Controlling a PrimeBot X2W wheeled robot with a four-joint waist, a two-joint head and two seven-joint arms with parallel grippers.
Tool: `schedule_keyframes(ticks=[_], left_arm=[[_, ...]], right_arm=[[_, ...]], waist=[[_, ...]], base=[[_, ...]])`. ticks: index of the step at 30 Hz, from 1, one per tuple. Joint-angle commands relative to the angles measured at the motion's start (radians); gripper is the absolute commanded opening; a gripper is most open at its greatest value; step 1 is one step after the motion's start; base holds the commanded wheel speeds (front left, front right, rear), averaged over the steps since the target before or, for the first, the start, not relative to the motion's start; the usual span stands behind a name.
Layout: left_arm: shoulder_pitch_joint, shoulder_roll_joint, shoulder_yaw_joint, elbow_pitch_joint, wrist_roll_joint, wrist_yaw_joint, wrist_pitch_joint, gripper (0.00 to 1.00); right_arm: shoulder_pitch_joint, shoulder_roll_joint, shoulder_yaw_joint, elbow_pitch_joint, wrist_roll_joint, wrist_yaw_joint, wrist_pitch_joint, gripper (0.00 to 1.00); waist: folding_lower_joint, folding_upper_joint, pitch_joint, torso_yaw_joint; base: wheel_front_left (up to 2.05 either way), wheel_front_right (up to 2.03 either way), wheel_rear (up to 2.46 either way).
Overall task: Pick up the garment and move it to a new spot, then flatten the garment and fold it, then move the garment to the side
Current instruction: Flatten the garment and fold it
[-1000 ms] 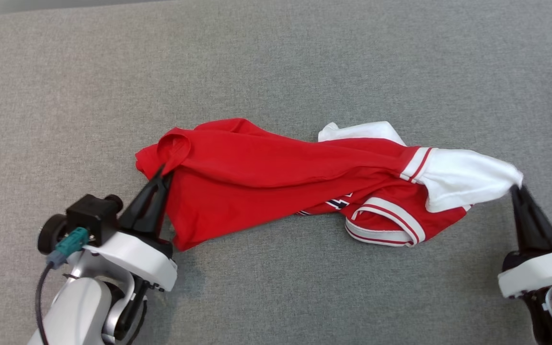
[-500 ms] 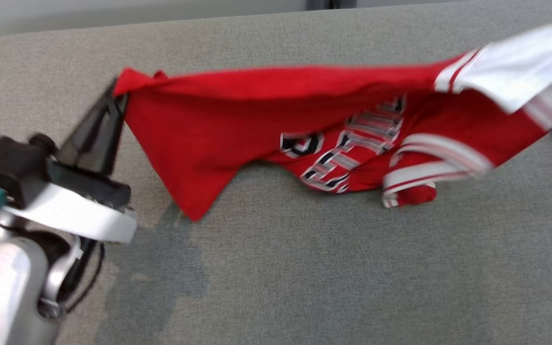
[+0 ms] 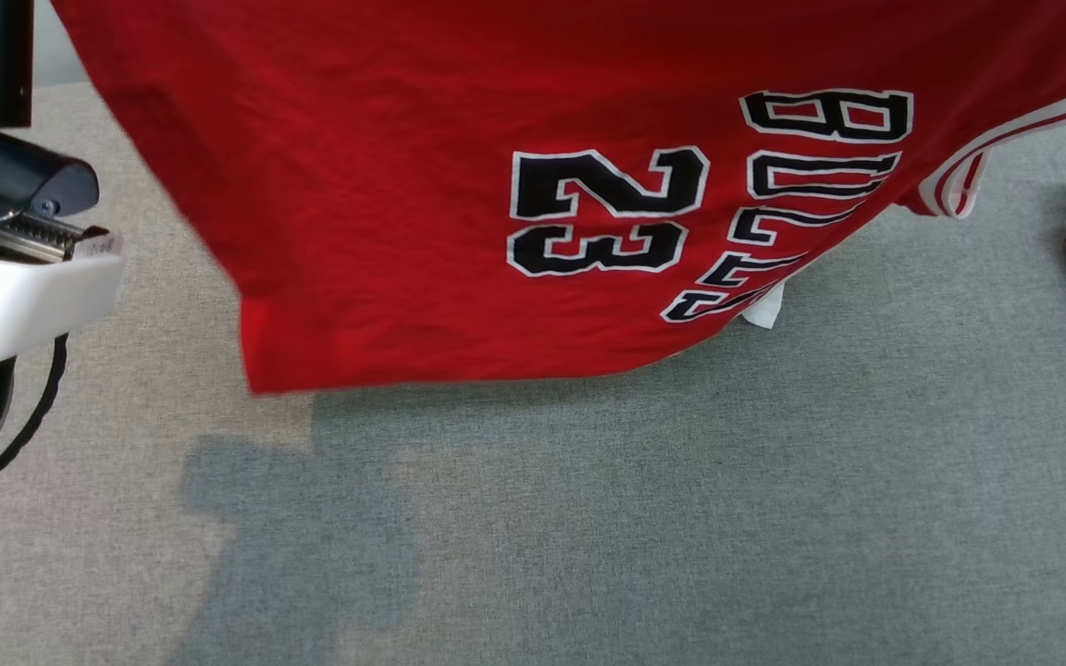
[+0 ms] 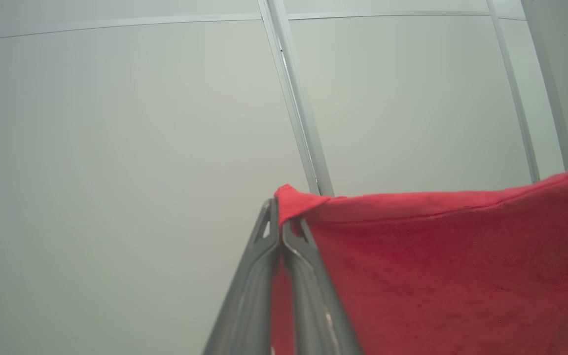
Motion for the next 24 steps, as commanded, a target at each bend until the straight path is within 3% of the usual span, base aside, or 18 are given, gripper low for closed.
schedule_keyframes(ticks=[1, 6, 10, 17, 18, 21, 24], left_arm=[[-0.027, -0.002, 0.004, -0.005, -0.010, 0.003, 0.005, 0.00], [-0.091, -0.013, -0.004, 0.017, -0.016, 0.000, 0.011, 0.00], [-0.195, -0.031, -0.021, 0.115, -0.031, -0.025, 0.007, 0.00], [-0.535, -0.076, -0.037, 0.512, -0.025, -0.088, -0.066, 0.00], [-0.535, -0.076, -0.037, 0.512, -0.025, -0.088, -0.066, 0.00], [-0.695, -0.101, -0.060, 0.730, -0.003, -0.119, -0.125, 0.00], [-0.766, -0.109, -0.072, 0.828, 0.000, -0.132, -0.151, 0.00]], right_arm=[[-0.017, 0.004, 0.003, 0.002, -0.003, 0.000, 0.012, 0.00], [-0.060, 0.010, 0.025, 0.049, -0.015, 0.000, 0.049, 0.00], [-0.146, 0.002, 0.063, 0.138, -0.034, 0.000, 0.067, 0.00], [-0.474, -0.004, 0.134, 0.457, -0.074, 0.000, 0.033, 0.00], [-0.474, -0.004, 0.134, 0.457, -0.074, 0.000, 0.033, 0.00], [-0.649, 0.003, 0.157, 0.651, -0.113, 0.000, -0.043, 0.00], [-0.727, 0.015, 0.173, 0.745, -0.124, 0.000, -0.090, 0.00]], waist=[[0.0000, 0.0000, 0.004, -0.002], [0.0000, 0.0000, 0.035, -0.005], [0.0000, 0.0000, 0.079, -0.005], [0.0000, 0.0000, 0.178, -0.013], [0.0000, 0.0000, 0.178, -0.013], [0.0000, 0.0000, 0.202, -0.019], [0.0000, 0.0000, 0.210, -0.025]], base=[[0.00, 0.00, 0.00], [0.00, 0.00, 0.00], [0.00, 0.00, 0.00], [0.00, 0.00, 0.00], [0.00, 0.00, 0.00], [0.00, 0.00, 0.00], [0.00, 0.00, 0.00]])
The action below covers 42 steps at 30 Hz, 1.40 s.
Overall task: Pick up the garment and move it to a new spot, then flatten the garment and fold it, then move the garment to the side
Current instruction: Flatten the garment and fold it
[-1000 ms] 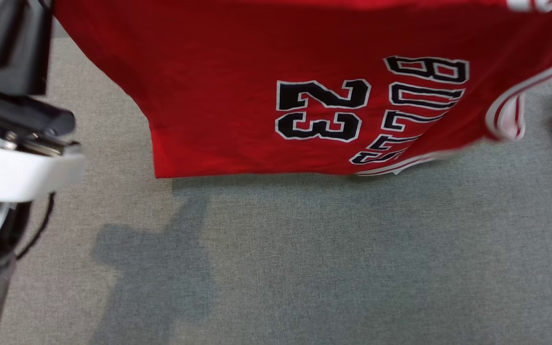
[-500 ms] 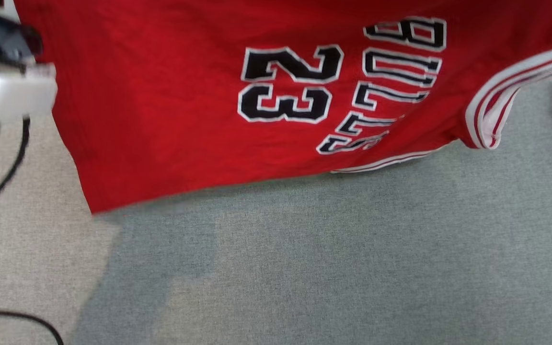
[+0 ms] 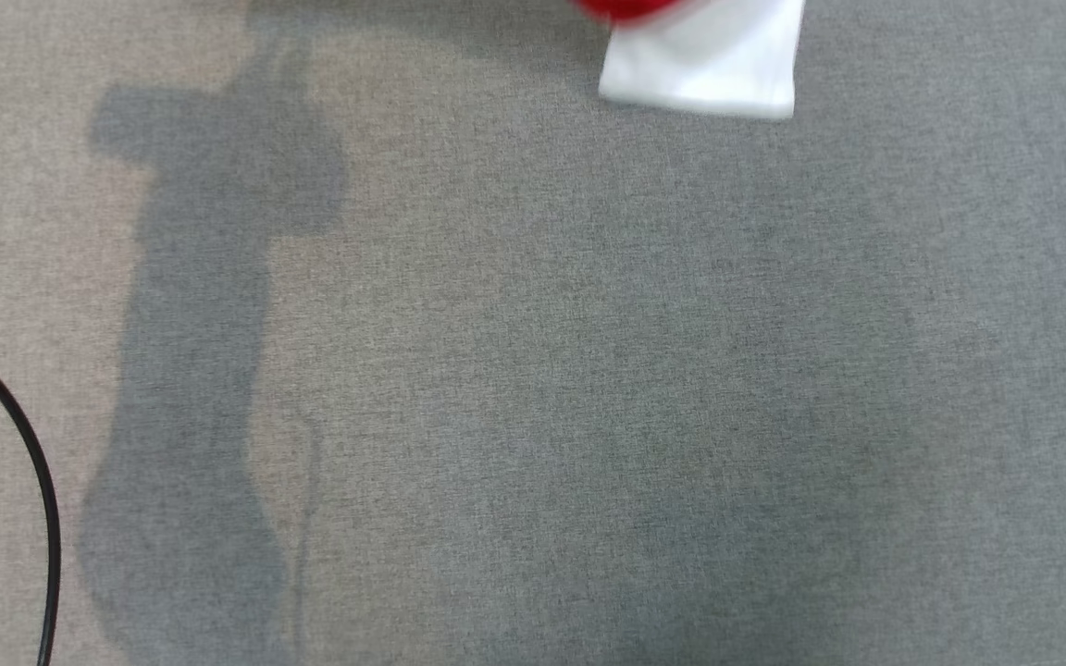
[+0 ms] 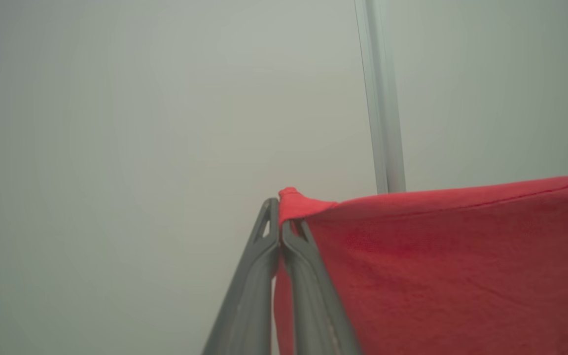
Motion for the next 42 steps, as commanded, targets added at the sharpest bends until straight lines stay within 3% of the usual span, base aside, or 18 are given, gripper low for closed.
schedule_keyframes(ticks=[1, 9, 16, 24, 30, 37, 42], left_arm=[[-0.040, -0.002, 0.000, 0.036, 0.004, -0.008, -0.012, 0.00], [-0.205, -0.013, -0.024, 0.353, -0.013, -0.035, -0.040, 0.00], [-0.111, -0.043, -0.051, 0.471, -0.079, -0.050, -0.109, 0.00], [0.257, -0.080, -0.099, 0.393, -0.236, -0.050, -0.216, 0.00], [0.570, -0.088, -0.054, 0.235, -0.244, -0.050, -0.229, 0.00], [0.903, -0.075, 0.009, -0.009, -0.197, -0.029, -0.229, 0.00], [1.067, -0.039, 0.008, -0.154, -0.185, 0.017, -0.202, 0.00]], right_arm=[[-0.039, 0.000, 0.005, 0.033, -0.008, 0.000, -0.026, 0.00], [-0.196, 0.064, 0.083, 0.342, -0.009, 0.000, -0.174, 0.00], [-0.112, 0.062, 0.170, 0.442, 0.099, 0.000, -0.167, 0.00], [0.272, 0.003, 0.267, 0.310, 0.309, 0.000, -0.194, 0.00], [0.656, -0.050, 0.297, 0.146, 0.434, 0.000, -0.226, 0.00], [1.068, -0.089, 0.218, -0.085, 0.511, 0.000, -0.219, 0.00], [1.267, -0.080, 0.148, -0.249, 0.502, 0.000, -0.147, 0.00]], waist=[[0.0000, 0.0000, 0.009, -0.004], [0.0000, 0.0000, 0.031, -0.038], [0.0000, 0.0000, 0.070, -0.027], [0.0000, 0.0000, 0.054, 0.010], [0.0000, 0.0000, -0.009, 0.031], [0.0000, 0.0000, -0.100, 0.032], [0.0000, 0.0000, -0.145, 0.023]], base=[[0.00, 0.00, 0.00], [0.00, 0.00, 0.00], [0.00, 0.00, 0.00], [0.00, 0.00, 0.00], [0.00, 0.00, 0.00], [0.00, 0.00, 0.00], [0.00, 0.00, 0.00]])
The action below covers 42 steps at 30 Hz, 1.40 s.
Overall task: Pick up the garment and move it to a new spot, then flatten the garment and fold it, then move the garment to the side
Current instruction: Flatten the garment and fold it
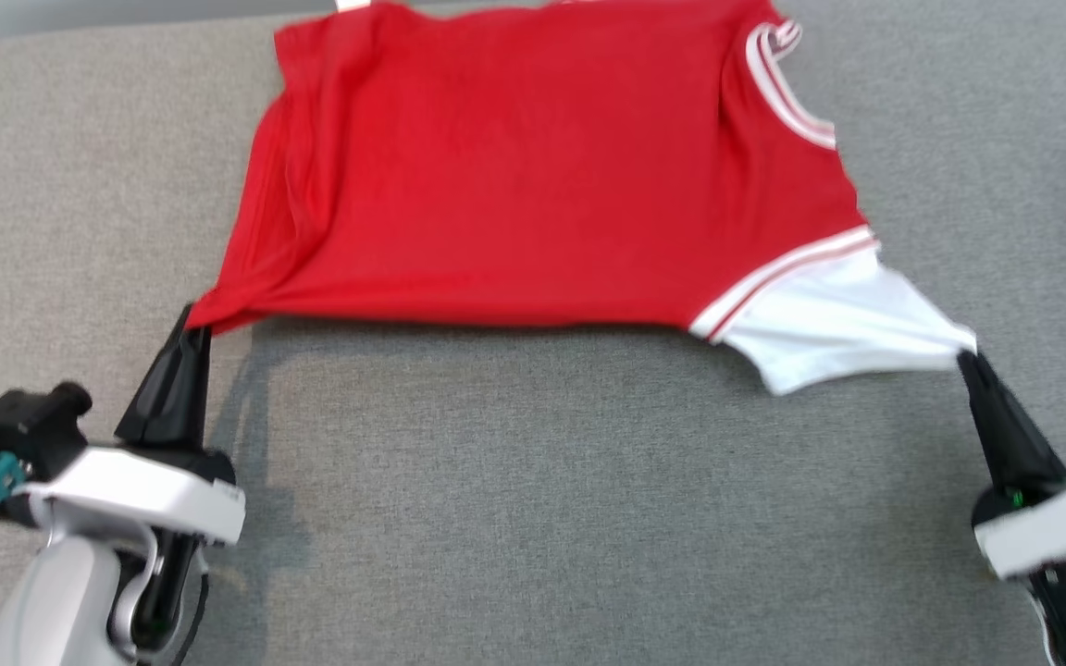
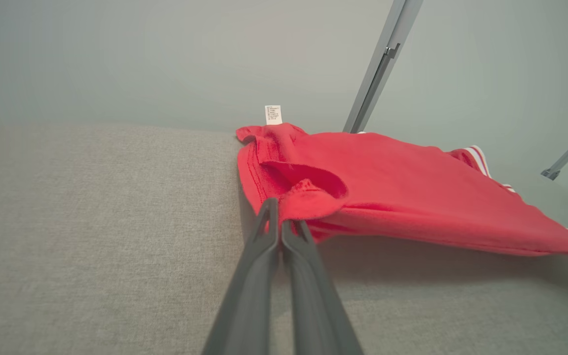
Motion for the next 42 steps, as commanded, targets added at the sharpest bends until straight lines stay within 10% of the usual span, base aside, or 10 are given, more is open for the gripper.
schedule_keyframes(ticks=[1, 20, 42], left_arm=[[0.002, 0.013, 0.008, -0.012, 0.001, 0.008, 0.002, 0.00], [0.517, 0.131, 0.073, -0.661, 0.001, 0.308, 0.284, 0.00], [0.321, 0.132, 0.035, -0.552, -0.051, 0.246, 0.349, 0.00]], right_arm=[[0.016, -0.002, -0.010, -0.012, -0.006, 0.000, 0.007, 0.00], [0.519, 0.274, -0.369, -0.654, -0.208, 0.000, 0.529, 0.00], [0.052, 0.233, -0.308, -0.481, -0.272, 0.000, 0.695, 0.00]], waist=[[0.0000, 0.0000, -0.021, -0.005], [0.0000, 0.0000, -0.137, -0.011], [0.0000, 0.0000, 0.059, 0.014]], base=[[0.00, 0.00, 0.00], [0.00, 0.00, 0.00], [0.00, 0.00, 0.00]])
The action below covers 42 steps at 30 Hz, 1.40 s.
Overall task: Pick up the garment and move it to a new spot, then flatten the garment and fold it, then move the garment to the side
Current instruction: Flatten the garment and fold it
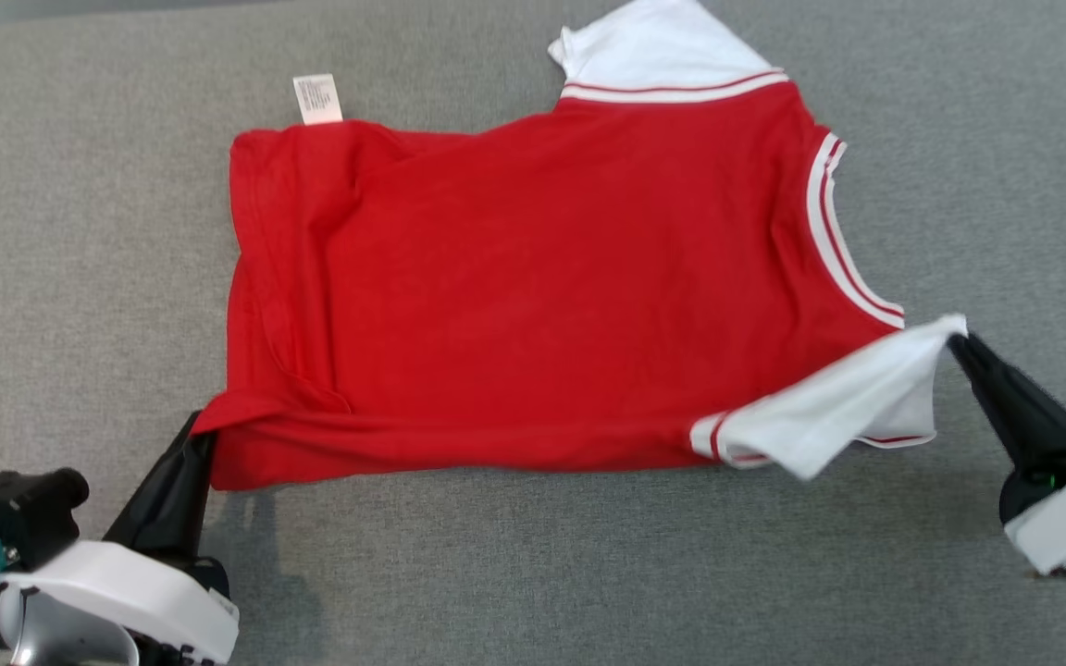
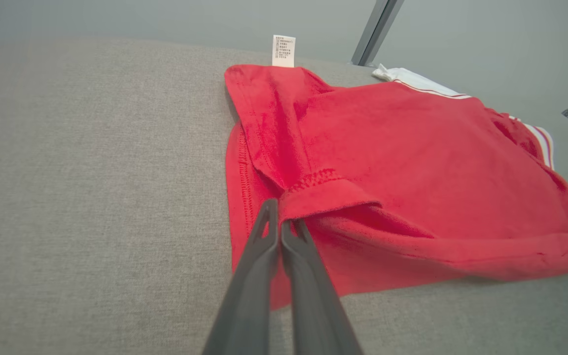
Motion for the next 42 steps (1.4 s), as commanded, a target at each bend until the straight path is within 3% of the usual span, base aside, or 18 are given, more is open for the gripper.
schedule_keyframes(ticks=[1, 9, 18, 19, 20, 21, 28, 33, 42], left_arm=[[-0.030, 0.002, 0.004, 0.008, -0.003, -0.007, -0.004, 0.00], [-0.123, -0.013, -0.017, 0.108, -0.023, -0.049, -0.002, 0.00], [-0.143, -0.040, -0.041, 0.189, -0.042, -0.068, -0.003, 0.00], [-0.151, -0.049, -0.044, 0.194, -0.043, -0.073, -0.012, 0.38], [-0.154, -0.052, -0.049, 0.201, -0.039, -0.077, -0.019, 1.00], [-0.153, -0.057, -0.050, 0.207, -0.039, -0.080, -0.028, 1.00], [-0.175, -0.109, -0.007, 0.209, -0.017, -0.085, -0.202, 1.00], [-0.222, -0.125, 0.024, 0.214, 0.044, -0.062, -0.328, 1.00], [-0.269, -0.144, 0.056, 0.255, 0.167, -0.065, -0.394, 1.00]], right_arm=[[-0.030, -0.007, 0.003, 0.010, 0.000, 0.000, -0.005, 0.00], [-0.207, -0.055, 0.049, 0.182, -0.001, 0.000, -0.022, 0.00], [-0.269, -0.092, 0.119, 0.329, 0.011, 0.000, -0.093, 0.00], [-0.271, -0.094, 0.123, 0.336, 0.017, 0.000, -0.111, 0.22], [-0.269, -0.094, 0.127, 0.339, 0.024, 0.000, -0.132, 0.85], [-0.262, -0.095, 0.129, 0.340, 0.030, 0.000, -0.152, 1.00], [-0.197, -0.113, 0.138, 0.294, 0.029, 0.000, -0.388, 1.00], [-0.162, -0.126, 0.151, 0.266, -0.055, 0.000, -0.590, 1.00], [-0.119, -0.134, 0.191, 0.325, -0.254, 0.000, -0.797, 1.00]], waist=[[0.0000, 0.0000, 0.038, 0.009], [0.0000, 0.0000, 0.108, 0.023], [0.0000, 0.0000, 0.120, 0.033], [0.0000, 0.0000, 0.117, 0.034], [0.0000, 0.0000, 0.112, 0.036], [0.0000, 0.0000, 0.106, 0.037], [0.0000, 0.0000, 0.048, 0.029], [0.0000, 0.0000, 0.007, 0.018], [0.0000, 0.0000, -0.050, -0.001]], base=[[0.00, 0.00, 0.00], [0.00, 0.00, 0.00], [0.00, 0.00, 0.00], [0.00, 0.00, 0.00], [0.00, 0.00, 0.00], [0.00, 0.00, 0.00], [0.00, 0.00, 0.00], [0.00, 0.00, 0.00], [0.00, 0.00, 0.00]])
